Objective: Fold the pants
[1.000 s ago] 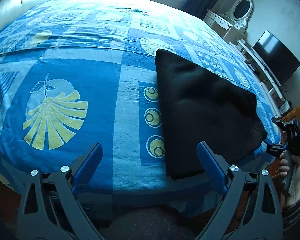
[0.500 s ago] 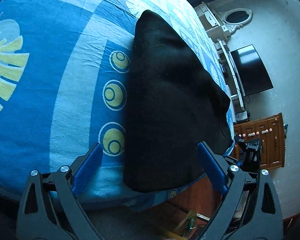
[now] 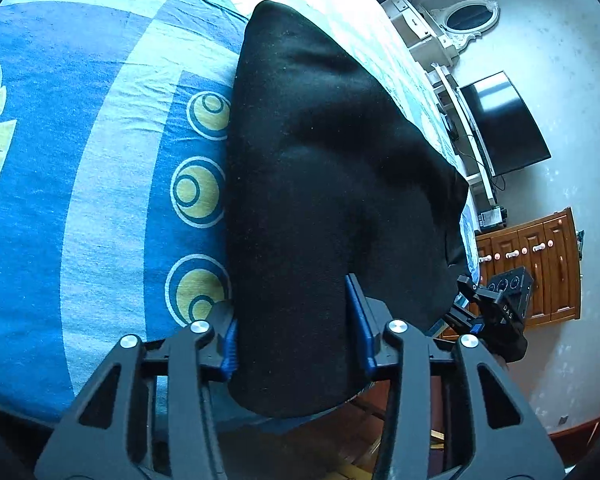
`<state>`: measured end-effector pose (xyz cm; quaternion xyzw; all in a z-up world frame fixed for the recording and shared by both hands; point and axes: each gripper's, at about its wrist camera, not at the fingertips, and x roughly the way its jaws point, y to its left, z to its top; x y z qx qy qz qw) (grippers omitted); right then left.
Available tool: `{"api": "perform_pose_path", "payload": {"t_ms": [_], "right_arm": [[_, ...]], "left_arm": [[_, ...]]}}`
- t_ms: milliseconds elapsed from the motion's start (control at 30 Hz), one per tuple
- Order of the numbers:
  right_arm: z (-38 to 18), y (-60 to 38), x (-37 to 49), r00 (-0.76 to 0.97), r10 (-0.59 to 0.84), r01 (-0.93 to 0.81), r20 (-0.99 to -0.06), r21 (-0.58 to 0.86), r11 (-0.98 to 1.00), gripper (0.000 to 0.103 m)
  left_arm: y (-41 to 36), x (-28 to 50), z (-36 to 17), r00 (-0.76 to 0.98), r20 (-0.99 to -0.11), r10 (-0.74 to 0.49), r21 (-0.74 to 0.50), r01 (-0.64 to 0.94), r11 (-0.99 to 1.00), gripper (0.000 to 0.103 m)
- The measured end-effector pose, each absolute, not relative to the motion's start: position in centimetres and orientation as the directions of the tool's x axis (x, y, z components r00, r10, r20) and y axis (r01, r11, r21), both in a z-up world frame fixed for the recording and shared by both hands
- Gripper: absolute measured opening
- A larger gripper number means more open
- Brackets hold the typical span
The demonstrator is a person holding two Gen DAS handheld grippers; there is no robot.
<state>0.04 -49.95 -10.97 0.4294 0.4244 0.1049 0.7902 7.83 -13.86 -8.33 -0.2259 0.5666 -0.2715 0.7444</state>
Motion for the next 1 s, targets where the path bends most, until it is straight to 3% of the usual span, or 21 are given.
{"api": "perform_pose_path", "payload": {"t_ms": [167,433,700,1000], "right_arm": [[-10.1,-49.2,0.0,0.623,0.522,0.187,-0.582,0.759,0.623,0.05],[-9.6,-44.5,1.8,0.566,0.591,0.121,-0.575,0.767,0.63,0.05],[-9.7,-39.1,3.0,0.48,0.658,0.039,-0.58,0.763,0.645,0.05],[-11.3,-39.8,2.6,0.475,0.673,0.063,-0.567,0.785,0.616,0.049]], "left_arm": [[-13.5,7.5,-7.3,0.246,-0.752,-0.612,-0.586,0.175,0.791,0.032],[-10.0,5.5,-4.6,0.375,-0.808,-0.455,-0.415,0.185,0.891,0.031],[-4.2,4.3,-4.0,0.444,-0.813,-0.376,-0.383,0.078,0.92,0.031],[-2.7,3.8,-5.1,0.458,-0.792,-0.403,-0.42,0.068,0.905,0.033]]}}
